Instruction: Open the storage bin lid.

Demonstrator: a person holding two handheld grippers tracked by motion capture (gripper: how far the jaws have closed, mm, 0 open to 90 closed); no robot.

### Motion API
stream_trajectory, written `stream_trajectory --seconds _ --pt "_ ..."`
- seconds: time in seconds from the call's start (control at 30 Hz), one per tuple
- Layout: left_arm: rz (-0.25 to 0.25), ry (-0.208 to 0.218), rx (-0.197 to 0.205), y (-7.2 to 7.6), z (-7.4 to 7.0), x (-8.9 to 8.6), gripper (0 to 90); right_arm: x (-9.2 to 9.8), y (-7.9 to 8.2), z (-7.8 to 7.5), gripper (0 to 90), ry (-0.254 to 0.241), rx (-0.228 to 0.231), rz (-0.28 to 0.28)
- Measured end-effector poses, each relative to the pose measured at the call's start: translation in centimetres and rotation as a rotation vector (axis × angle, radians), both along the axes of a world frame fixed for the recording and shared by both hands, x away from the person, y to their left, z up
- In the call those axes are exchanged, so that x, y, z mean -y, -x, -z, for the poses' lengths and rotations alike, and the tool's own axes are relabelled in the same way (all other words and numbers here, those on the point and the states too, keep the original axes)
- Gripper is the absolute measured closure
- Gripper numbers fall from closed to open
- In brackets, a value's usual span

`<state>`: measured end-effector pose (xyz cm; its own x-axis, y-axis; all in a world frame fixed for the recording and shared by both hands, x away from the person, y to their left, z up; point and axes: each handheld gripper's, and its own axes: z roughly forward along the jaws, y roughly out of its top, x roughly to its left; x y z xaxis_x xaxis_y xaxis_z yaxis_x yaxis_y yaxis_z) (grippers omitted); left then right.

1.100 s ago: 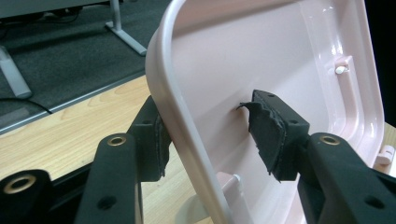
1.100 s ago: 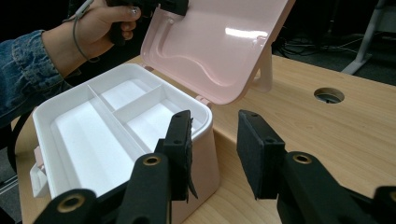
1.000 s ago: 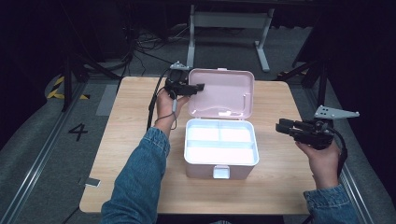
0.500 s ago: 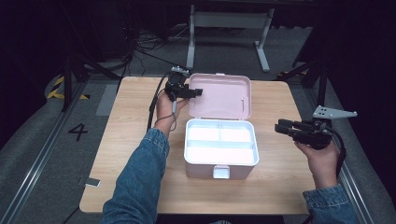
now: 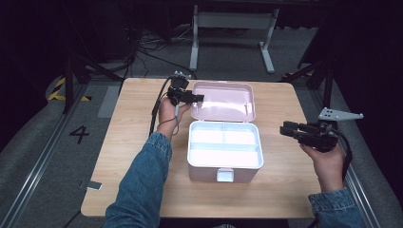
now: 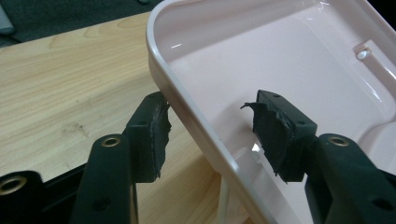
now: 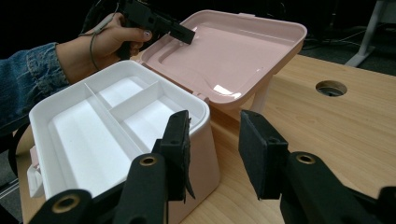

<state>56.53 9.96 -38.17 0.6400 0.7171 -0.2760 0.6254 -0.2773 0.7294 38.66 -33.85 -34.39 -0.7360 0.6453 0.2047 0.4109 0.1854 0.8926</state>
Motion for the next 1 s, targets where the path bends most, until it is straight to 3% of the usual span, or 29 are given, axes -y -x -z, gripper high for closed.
stream_trajectory --seconds 0.13,0.27,0.5,0.67,0.8,1.0 --pt "-0.016 -0.012 -0.013 0.0 0.1 -0.2 45.3 0.0 0.0 0.0 63.3 0.0 0.006 -0.002" --pt "-0.034 0.024 0.013 0.3 -0.6 -0.9 45.0 0.0 0.1 -0.1 63.1 -0.004 0.01 -0.001" --pt "-0.016 0.039 0.035 1.2 -1.9 -1.5 44.0 0.0 0.2 -0.2 62.5 -0.009 0.012 -0.003" --pt "0.045 0.038 0.08 3.0 -3.9 -1.7 43.5 0.0 0.2 -0.3 62.5 -0.009 0.019 -0.004" --pt "0.062 0.04 0.1 4.1 -4.6 -1.7 43.4 -0.2 0.0 -0.4 62.5 -0.012 0.017 -0.006" --pt "0.107 0.032 0.152 7.4 -6.6 -2.6 43.5 -0.5 -0.5 -0.6 62.3 -0.013 0.024 -0.016"
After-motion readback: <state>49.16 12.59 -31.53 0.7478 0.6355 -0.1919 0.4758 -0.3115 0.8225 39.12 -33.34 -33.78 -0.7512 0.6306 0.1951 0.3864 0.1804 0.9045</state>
